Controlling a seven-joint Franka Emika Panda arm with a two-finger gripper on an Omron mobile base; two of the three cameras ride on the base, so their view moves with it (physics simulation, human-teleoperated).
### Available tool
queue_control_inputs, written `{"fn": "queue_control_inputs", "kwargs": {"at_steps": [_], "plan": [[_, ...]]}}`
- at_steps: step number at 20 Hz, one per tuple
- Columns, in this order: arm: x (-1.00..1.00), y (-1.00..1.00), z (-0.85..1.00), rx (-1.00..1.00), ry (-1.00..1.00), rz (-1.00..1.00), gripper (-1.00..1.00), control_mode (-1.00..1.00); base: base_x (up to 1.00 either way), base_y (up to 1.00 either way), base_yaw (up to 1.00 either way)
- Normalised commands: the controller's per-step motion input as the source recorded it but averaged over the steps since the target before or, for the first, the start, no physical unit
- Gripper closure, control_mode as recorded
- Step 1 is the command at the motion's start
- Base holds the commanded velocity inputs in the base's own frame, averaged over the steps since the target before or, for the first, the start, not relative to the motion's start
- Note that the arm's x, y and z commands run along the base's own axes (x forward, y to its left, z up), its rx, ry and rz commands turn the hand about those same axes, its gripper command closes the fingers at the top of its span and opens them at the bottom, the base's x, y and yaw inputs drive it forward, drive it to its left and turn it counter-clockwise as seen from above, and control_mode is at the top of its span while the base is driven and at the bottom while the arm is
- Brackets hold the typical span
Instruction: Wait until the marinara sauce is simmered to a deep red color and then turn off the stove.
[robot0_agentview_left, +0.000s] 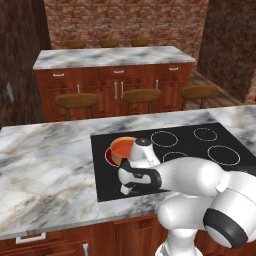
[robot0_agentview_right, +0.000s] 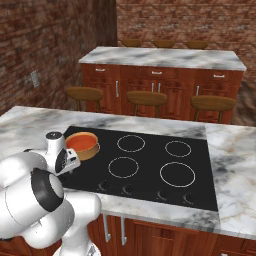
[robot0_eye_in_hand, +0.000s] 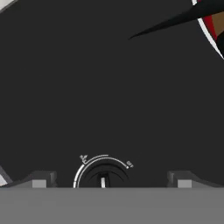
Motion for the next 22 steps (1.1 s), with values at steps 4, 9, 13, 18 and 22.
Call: {"fn": "queue_control_inputs", "kwargs": {"at_steps": [4,9,13,18,22], "plan": [[-0.09,0.00,0.00,0.00,-0.01,0.00,-1.00,-1.00,0.00,0.00,0.00],[0.00,0.00,0.00,0.00,0.00,0.00,-1.00,-1.00,0.00,0.00,0.00],[0.00,0.00,-0.02,0.00,0.00,0.00,-1.00,-1.00,0.00,0.00,0.00],[0.00,0.00,0.00,0.00,0.00,0.00,-1.00,-1.00,0.00,0.00,0.00],[0.00,0.00,0.00,0.00,0.00,0.00,1.00,-1.00,0.00,0.00,0.00]]}}
